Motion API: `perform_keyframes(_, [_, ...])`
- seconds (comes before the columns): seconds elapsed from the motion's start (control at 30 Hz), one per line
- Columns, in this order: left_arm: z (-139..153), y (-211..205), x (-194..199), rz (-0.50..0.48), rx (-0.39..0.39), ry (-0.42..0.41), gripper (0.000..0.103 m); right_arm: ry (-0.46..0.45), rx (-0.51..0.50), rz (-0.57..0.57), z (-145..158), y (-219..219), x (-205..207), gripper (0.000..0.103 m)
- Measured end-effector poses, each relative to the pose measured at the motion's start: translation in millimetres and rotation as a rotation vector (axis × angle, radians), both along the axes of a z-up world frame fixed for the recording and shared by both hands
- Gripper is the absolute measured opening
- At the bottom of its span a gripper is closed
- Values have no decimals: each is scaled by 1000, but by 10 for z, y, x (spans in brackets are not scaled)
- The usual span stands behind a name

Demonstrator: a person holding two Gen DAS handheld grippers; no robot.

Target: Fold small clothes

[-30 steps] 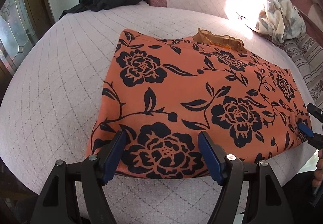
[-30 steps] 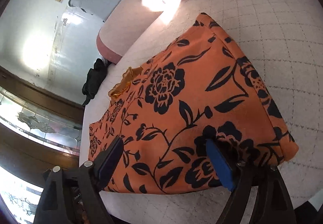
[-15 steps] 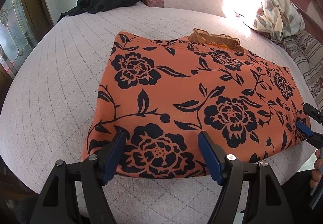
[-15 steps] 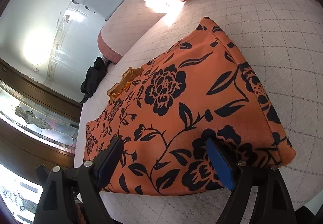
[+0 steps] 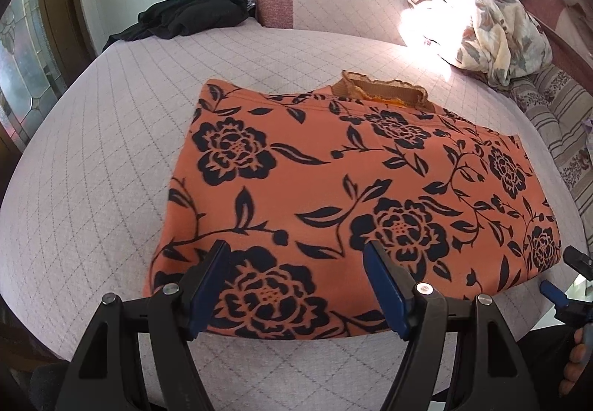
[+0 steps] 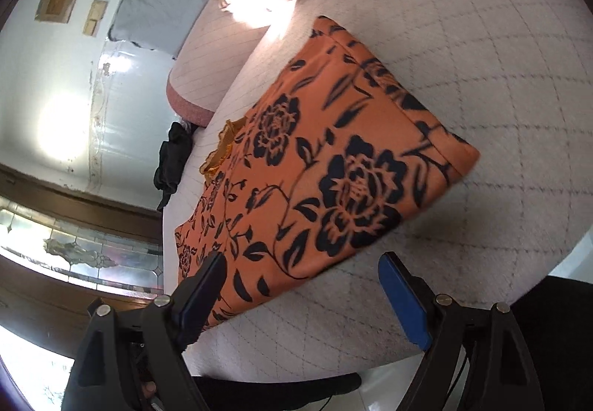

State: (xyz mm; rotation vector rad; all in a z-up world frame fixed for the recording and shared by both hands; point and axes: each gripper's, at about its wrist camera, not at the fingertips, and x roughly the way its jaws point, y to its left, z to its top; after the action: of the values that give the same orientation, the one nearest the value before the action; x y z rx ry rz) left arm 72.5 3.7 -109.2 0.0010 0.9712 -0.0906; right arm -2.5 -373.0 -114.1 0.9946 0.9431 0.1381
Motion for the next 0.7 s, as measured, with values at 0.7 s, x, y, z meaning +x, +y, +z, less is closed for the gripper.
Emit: perform_keyframes(0.7, [-93,-551,150,-105,-2,-18,74,44,94,-246,-200,-493,296,53])
